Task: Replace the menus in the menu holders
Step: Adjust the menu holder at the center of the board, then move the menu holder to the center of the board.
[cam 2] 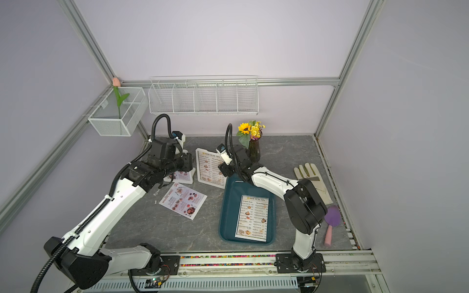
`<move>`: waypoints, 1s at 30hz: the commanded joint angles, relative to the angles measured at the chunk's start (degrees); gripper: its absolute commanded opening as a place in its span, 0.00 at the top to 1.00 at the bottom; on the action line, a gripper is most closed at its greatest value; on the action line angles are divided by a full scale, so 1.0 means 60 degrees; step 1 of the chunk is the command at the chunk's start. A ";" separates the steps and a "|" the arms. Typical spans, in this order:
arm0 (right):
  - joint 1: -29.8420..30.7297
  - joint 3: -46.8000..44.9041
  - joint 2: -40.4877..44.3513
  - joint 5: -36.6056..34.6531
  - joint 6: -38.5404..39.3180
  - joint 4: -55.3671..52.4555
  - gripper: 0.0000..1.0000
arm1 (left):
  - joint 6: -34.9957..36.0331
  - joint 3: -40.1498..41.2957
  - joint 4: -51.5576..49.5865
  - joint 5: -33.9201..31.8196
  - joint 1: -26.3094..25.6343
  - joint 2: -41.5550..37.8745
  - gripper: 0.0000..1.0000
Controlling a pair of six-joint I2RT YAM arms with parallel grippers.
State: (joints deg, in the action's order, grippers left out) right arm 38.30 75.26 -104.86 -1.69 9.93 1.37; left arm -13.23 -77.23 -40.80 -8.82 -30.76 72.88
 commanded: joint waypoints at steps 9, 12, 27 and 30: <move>-0.0365 0.0405 -0.0170 0.0289 0.0202 0.0193 0.21 | 0.0047 0.0094 -0.0574 0.0185 0.0050 0.0631 0.46; -0.0416 0.0237 0.0441 0.0503 -0.0066 -0.0221 0.12 | -0.0560 0.0753 -0.0547 0.0578 -0.0387 0.0873 0.47; -0.1002 -0.0977 0.2956 0.0068 -0.1315 -0.1687 0.11 | -0.2892 0.1841 0.3465 -0.1079 -0.1670 0.3913 0.51; -0.1015 -0.1141 0.3216 0.0004 -0.1341 -0.1724 0.11 | -0.2789 0.1607 0.3676 -0.1343 -0.1670 0.4350 0.51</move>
State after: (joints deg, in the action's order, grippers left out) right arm 32.34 69.84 -87.46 -0.82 3.18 -7.07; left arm -28.25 -65.14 -22.41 -12.78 -40.88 97.56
